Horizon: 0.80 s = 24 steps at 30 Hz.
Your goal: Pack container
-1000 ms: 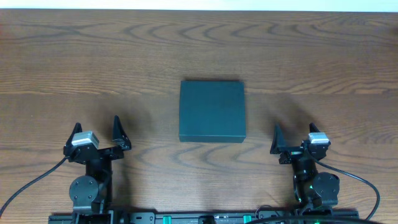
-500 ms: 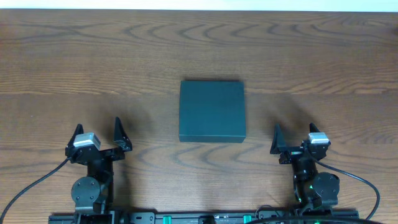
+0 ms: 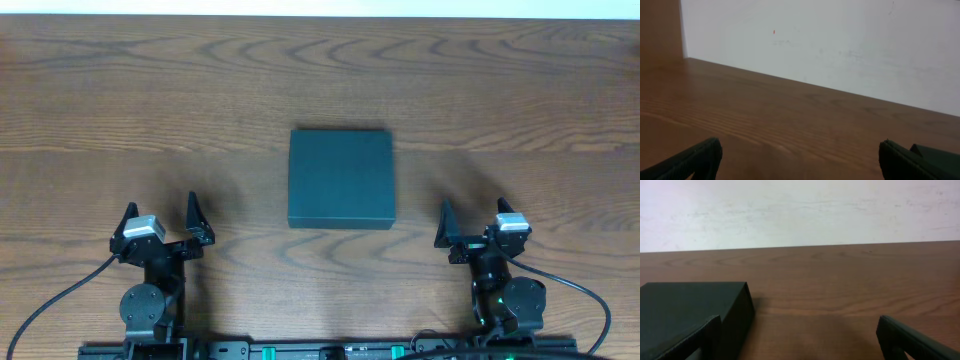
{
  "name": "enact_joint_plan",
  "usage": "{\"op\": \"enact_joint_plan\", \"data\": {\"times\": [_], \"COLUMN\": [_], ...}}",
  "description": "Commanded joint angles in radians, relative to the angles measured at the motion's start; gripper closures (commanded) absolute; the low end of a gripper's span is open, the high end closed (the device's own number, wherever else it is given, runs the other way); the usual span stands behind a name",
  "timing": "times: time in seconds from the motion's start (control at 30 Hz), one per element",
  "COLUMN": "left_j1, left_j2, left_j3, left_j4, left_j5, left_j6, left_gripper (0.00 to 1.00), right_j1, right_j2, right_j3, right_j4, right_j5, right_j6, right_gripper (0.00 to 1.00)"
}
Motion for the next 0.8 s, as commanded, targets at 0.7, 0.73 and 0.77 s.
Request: {"op": "enact_joint_plan", "data": {"times": [0.7,0.73,0.77], "left_j1": [-0.018,-0.018,-0.018], "left_j2": [-0.010,-0.010,-0.010], "left_j3": [-0.016,-0.016,-0.016], "left_j4": [-0.003,-0.003,-0.003], "left_j5": [0.089,0.089,0.089], "left_j6": [0.116,0.116,0.115], "left_gripper": [0.01,0.01,0.02], "right_j1": [-0.005,-0.005,-0.005], "right_j2": [-0.003,-0.003,-0.003], "right_j3": [-0.002,-0.002,-0.002], "right_j4": [-0.005,-0.005,-0.005], "right_j5": [0.010,0.010,0.010], "right_j6": [-0.010,-0.010,-0.010], "right_gripper": [0.01,0.01,0.01]}}
